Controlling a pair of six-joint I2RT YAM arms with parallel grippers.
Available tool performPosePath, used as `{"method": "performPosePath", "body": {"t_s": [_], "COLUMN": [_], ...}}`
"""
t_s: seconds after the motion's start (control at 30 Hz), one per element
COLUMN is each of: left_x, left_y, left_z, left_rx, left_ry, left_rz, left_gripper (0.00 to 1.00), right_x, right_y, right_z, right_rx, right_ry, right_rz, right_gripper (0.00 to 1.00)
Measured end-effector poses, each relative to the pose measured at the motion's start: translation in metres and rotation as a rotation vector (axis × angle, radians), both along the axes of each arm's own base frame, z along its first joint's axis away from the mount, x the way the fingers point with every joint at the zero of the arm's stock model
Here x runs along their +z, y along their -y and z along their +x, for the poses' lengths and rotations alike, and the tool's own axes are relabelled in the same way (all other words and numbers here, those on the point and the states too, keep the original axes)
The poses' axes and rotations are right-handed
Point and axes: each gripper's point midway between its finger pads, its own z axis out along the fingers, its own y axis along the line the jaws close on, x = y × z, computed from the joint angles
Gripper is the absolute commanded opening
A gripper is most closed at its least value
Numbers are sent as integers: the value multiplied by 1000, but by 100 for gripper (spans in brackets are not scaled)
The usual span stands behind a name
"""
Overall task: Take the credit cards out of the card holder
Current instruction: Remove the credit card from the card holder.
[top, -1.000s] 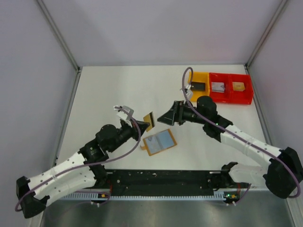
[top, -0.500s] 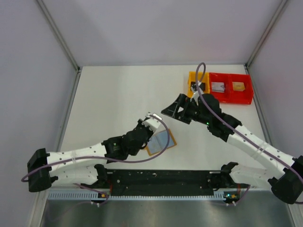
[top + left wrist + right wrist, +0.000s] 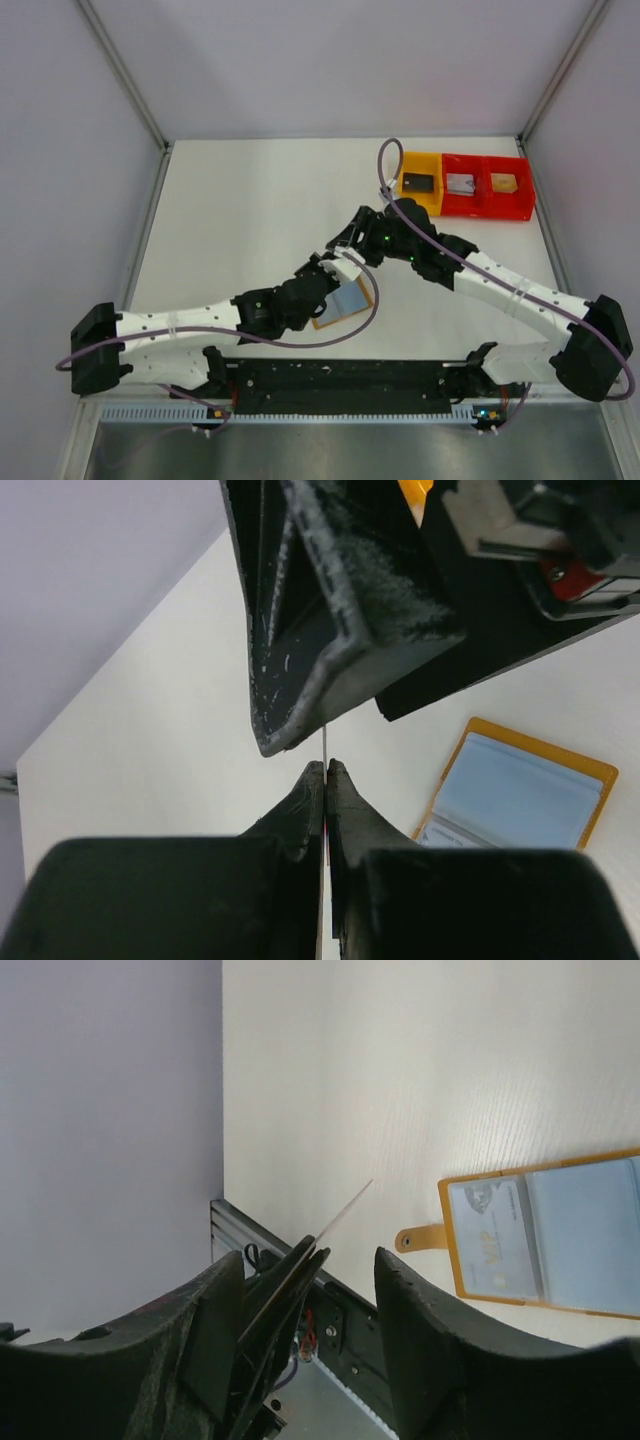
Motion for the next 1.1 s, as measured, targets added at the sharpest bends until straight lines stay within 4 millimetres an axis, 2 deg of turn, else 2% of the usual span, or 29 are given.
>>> {"method": "performPosePath", "body": {"t_s": [0.07,0.17,0.27,0.33,0.47,0.57,0.63,0.8,0.87,0.97,1.1], "left_x": [-3,-6,-7,-8,-6,-5,2,27,32,31,25], "left_y": [2,5,4,4,4,4,3,-3,-13,-33,-40], "left_z": [1,4,7,8,8,5,2,-7,-5,5,7], "left_rx": [5,13,42,49,55,46,35,-19,-30,-34,-85], "left_ry": [5,12,23,28,30,14,4,-46,-89,-173,-292], "left_rz": [26,60,87,100,105,82,38,-182,-296,-495,-679], "left_gripper": [0,0,11,23,59,75,81,84,84,85,84], "right_x": [-1,1,1,1,0,-1,-2,1,3,6,8], "right_y": [-3,-5,-5,-5,1,18,33,62,67,71,66], "right_z": [0,0,1,1,7,16,21,25,24,21,10], "right_rx": [-1,1,-8,-13,-25,-61,-92,-115,-99,-46,60], "right_ry": [-7,-15,-21,-24,-35,-26,-15,65,104,177,252], "right_rz": [8,16,20,20,25,38,48,98,130,187,235], "right_gripper": [39,18,1,0,0,0,0,0,0,0,0]}}
